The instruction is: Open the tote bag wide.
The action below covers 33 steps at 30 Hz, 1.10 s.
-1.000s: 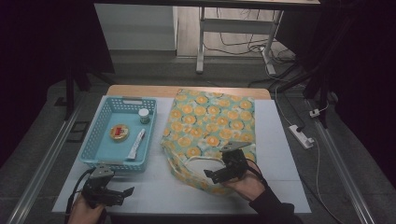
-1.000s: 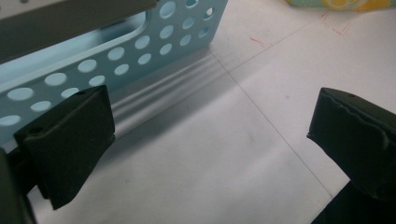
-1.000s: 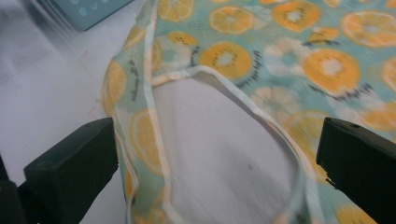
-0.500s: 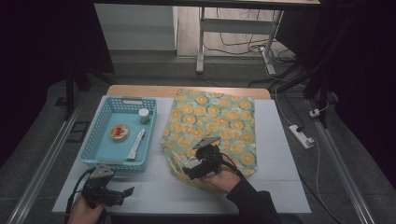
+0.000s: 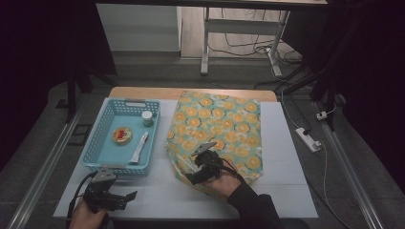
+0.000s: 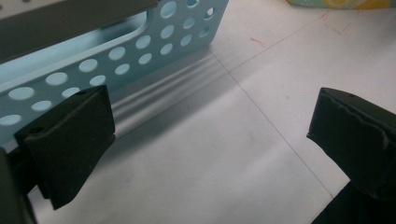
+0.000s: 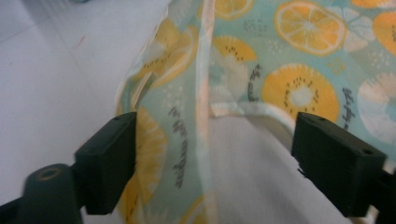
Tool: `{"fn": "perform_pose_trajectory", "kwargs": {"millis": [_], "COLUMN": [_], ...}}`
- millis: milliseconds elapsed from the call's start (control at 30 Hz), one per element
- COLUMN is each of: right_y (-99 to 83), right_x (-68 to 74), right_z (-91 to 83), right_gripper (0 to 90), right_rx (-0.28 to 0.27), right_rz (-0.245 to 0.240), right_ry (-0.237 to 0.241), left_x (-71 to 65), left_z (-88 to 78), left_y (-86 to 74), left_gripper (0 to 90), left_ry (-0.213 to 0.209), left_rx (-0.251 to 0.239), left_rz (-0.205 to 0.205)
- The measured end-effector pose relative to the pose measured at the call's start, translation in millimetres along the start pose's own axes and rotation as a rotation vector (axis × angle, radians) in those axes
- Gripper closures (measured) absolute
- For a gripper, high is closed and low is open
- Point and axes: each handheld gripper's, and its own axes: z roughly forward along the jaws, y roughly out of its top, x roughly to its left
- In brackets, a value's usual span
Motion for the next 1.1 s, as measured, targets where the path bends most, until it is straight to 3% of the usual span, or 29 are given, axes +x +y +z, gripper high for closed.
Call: {"fn": "perform_pose_trajectory", "kwargs": {"millis": [167, 433, 467, 500, 567, 600, 633, 833, 967, 1000, 1100], "right_y": [-15.5, -38.7, -38.7, -42.5, -44.2, -44.2, -43.0, -31.9, -19.0, -19.0, -9.0], "right_x": [-0.4, -5.5, -5.5, -5.6, -5.5, -5.5, -6.0, -17.7, -40.7, -40.7, -61.6], "right_z": [-14.9, -38.2, -38.2, -38.7, -38.2, -38.2, -39.9, -54.6, -64.7, -64.7, -67.6], "right_gripper": [33.5, 61.6, 61.6, 71.5, 82.7, 82.7, 88.7, 89.5, 89.5, 89.5, 89.6], "right_rx": [0.024, 0.077, 0.077, 0.101, 0.116, 0.116, 0.112, 0.047, 0.009, 0.009, -0.017], "right_rz": [-0.017, -0.023, -0.023, -0.023, -0.034, -0.034, -0.044, -0.018, 0.008, 0.008, 0.039], "right_ry": [0.017, 0.085, 0.085, 0.108, 0.128, 0.128, 0.137, 0.137, 0.109, 0.109, 0.092], "left_x": [0.0, -0.6, -0.7, -0.6, -0.6, -0.6, -0.7, -0.7, -0.7, -0.6, -0.5], "left_z": [0.1, 0.5, 0.6, 0.6, 0.7, 0.7, 0.6, 0.6, 0.6, 0.7, 0.6], "left_y": [0.1, 0.4, 0.4, 0.5, 0.6, 0.6, 0.5, 0.4, 0.5, 0.5, 0.4], "left_gripper": [0.4, 0.7, 0.7, 0.7, 0.7, 0.7, 0.8, 0.8, 0.9, 0.9, 0.9], "left_ry": [0.000, 0.003, 0.004, 0.004, 0.004, 0.004, 0.004, 0.004, 0.005, 0.004, 0.005], "left_rx": [0.002, 0.007, 0.008, 0.009, 0.010, 0.010, 0.010, 0.009, 0.010, 0.009, 0.009], "left_rz": [0.000, 0.002, 0.002, 0.005, 0.005, 0.005, 0.006, 0.007, 0.006, 0.005, 0.002]}}
